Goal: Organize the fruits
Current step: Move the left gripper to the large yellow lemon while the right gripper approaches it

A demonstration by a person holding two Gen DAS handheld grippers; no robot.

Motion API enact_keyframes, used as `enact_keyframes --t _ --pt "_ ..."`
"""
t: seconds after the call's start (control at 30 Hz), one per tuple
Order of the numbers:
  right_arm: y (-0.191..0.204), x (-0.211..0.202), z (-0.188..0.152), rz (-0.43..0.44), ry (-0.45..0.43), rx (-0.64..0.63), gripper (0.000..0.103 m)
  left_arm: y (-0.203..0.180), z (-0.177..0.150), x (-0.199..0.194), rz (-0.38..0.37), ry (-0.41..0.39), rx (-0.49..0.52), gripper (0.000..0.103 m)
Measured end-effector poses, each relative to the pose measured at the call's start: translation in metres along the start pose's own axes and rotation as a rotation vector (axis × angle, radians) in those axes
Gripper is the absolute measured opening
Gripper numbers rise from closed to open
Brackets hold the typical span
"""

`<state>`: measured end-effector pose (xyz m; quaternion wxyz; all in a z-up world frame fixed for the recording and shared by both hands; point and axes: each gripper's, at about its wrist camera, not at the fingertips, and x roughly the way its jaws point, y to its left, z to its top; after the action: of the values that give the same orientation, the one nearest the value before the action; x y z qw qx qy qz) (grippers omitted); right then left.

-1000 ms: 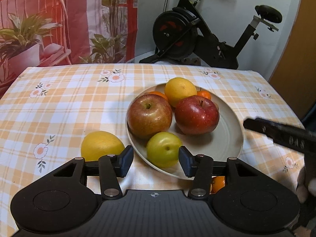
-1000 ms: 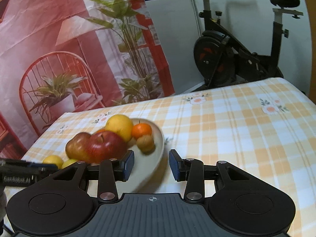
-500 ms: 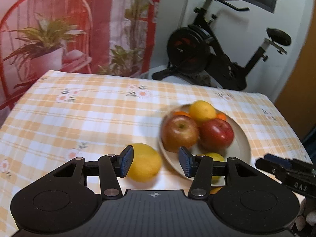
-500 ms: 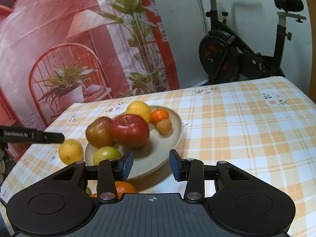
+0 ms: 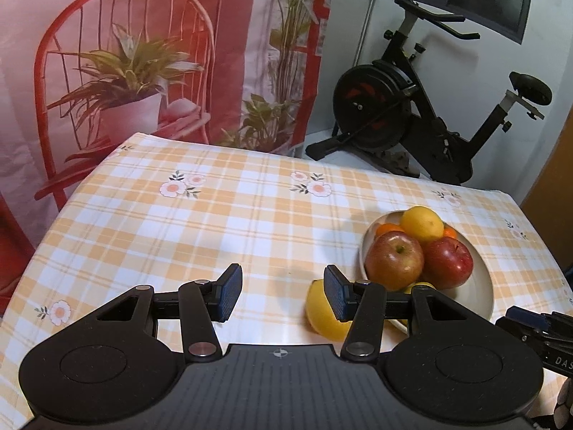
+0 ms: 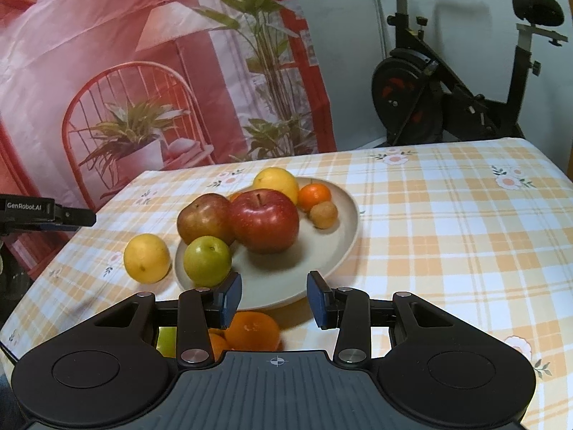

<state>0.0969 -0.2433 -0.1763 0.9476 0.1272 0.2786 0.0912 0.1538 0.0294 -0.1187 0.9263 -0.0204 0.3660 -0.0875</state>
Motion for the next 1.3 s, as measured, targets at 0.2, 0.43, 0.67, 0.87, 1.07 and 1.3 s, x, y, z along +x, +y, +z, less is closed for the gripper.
enact_keyframes --t 0.2,0.43,0.67,0.87,1.07,1.3 --pt "0.007 0.002 0.001 0.003 0.012 -0.010 0.037 0.003 0.002 0.015 -0.011 0.031 0.004 0.053" --pt "0.010 0.003 0.004 -0.016 0.024 -0.020 0.037 0.000 0.006 0.043 -0.060 0.075 -0.019 0.053" --pt "0.016 0.006 0.007 -0.027 0.038 -0.031 0.037 -0.004 0.006 0.064 -0.126 0.129 -0.030 0.053" --pt "0.026 0.009 0.010 -0.017 0.053 -0.055 0.037 -0.004 0.000 0.064 -0.209 0.149 -0.017 0.054" --pt "0.041 0.012 0.013 0.005 0.066 -0.085 0.038 -0.007 -0.008 0.057 -0.287 0.187 0.018 0.057" --pt "0.065 0.019 0.014 0.043 0.092 -0.147 0.038 -0.002 -0.012 0.057 -0.324 0.215 0.017 0.058"
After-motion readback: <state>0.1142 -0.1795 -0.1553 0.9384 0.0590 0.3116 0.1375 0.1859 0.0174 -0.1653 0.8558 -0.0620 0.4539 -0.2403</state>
